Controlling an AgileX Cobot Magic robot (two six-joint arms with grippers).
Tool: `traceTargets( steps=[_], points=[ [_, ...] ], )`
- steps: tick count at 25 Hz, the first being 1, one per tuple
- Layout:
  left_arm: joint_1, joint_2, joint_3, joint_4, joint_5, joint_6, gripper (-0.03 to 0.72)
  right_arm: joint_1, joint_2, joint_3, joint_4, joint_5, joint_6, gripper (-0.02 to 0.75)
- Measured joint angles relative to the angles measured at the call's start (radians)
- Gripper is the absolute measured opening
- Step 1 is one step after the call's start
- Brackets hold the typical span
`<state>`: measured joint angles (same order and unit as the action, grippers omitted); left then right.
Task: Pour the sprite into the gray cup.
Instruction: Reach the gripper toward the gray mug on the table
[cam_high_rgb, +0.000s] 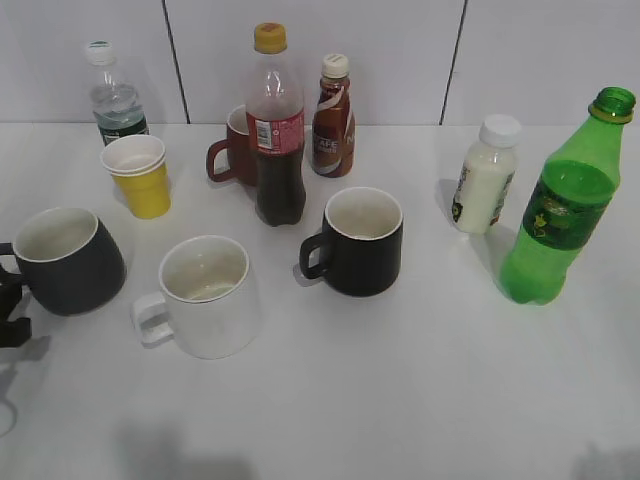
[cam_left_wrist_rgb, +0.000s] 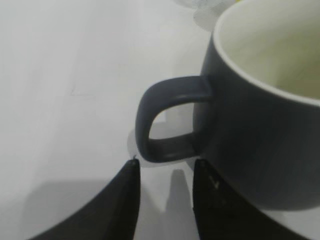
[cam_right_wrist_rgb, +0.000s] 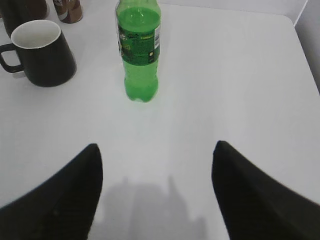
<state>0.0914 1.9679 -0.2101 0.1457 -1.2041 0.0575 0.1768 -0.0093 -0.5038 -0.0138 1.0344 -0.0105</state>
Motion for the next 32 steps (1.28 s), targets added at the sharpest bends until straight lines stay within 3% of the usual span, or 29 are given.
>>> traceTargets(
  steps=[21, 23, 27, 32],
  points=[
    [0.027, 0.091, -0.181, 0.073, -0.004, 0.001, 0.275, 0.000, 0.000, 0.000, 0.000, 0.000, 0.000, 0.511],
    [0.029, 0.103, -0.198, 0.090, -0.004, 0.001, 0.242, 0.000, 0.000, 0.000, 0.000, 0.000, 0.000, 0.511],
    [0.029, 0.108, -0.205, 0.100, 0.004, 0.007, 0.064, 0.000, 0.000, 0.000, 0.000, 0.000, 0.000, 0.511],
    [0.029, 0.091, -0.192, 0.102, 0.012, 0.009, 0.057, 0.000, 0.000, 0.000, 0.023, 0.000, -0.002, 0.511]
  ],
)
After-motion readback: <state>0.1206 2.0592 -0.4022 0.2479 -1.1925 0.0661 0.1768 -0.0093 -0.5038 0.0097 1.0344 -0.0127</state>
